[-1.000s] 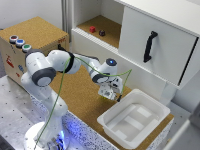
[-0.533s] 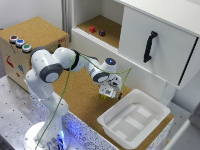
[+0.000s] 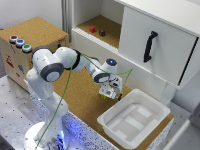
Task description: Pick up the yellow block
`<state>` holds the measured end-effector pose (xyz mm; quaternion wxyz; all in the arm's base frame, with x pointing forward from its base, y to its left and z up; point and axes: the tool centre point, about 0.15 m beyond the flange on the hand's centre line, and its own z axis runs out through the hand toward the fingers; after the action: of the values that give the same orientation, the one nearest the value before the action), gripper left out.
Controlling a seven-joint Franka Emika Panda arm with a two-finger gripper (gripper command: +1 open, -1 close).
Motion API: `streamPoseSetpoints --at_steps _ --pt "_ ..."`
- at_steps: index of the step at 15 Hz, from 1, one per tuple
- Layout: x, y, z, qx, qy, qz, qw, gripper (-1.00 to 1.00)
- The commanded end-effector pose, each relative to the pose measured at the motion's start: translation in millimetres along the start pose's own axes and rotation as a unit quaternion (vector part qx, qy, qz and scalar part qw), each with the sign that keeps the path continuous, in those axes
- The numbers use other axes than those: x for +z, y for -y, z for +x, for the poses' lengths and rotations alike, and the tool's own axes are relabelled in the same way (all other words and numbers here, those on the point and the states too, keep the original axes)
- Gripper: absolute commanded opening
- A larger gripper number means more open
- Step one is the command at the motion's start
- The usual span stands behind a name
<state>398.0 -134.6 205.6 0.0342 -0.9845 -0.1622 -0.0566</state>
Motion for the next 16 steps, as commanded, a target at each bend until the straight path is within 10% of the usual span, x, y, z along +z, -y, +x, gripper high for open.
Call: streamPoseSetpoints --at_steps 1,9,16 --pt "-7 6 -18 0.0 0.019 -0.014 1.0 -1.0" --pt "-134 -30 22 0.049 -0.102 -0.044 0.993 -1.0" --pt "-182 -154 -21 0.175 -0.119 -0.11 0.971 -1.0"
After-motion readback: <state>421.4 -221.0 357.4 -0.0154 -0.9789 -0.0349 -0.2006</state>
